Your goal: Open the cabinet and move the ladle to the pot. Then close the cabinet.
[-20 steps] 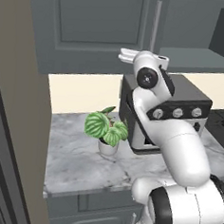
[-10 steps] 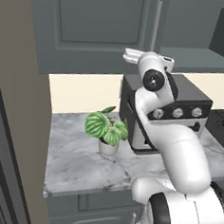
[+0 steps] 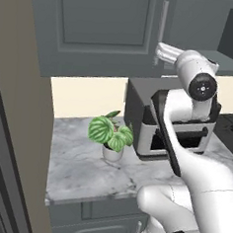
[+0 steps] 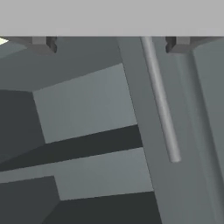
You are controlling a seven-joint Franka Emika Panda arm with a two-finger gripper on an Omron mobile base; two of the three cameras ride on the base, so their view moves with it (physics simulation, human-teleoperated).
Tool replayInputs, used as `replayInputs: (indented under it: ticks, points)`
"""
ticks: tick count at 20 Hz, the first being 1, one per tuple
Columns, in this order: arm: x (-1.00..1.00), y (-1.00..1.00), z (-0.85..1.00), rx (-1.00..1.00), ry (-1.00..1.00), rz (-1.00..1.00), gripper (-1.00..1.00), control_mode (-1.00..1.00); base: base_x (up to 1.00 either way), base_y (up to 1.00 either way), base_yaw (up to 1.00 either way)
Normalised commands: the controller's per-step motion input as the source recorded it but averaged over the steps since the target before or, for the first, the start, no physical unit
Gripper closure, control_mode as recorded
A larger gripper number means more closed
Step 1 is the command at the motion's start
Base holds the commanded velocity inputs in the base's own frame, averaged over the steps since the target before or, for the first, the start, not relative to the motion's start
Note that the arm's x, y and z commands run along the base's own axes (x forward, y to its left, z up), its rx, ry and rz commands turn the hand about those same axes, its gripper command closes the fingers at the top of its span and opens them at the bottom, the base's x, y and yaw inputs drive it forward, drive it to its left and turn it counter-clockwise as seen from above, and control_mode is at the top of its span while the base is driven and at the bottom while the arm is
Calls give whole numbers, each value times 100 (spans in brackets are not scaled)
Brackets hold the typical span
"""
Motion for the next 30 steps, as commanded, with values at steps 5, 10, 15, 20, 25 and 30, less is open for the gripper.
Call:
replayInputs:
  ticks: [5,10,15,20,25,30]
  points:
    - [-100,-17,71,7,3,0,-100,-100,0,0,0]
    - [-100,-5,67,7,18,0,-100,-100,0,0,0]
    - [-100,-6,20,1,18,0,-100,-100,0,0,0]
    - [-100,-13,-28,0,9,0,-100,-100,0,0,0]
    - [-82,-14,-66,0,1,0,-100,-100,0,0,0]
    - [-45,-2,-35,0,0,3,-100,-100,0,0,0]
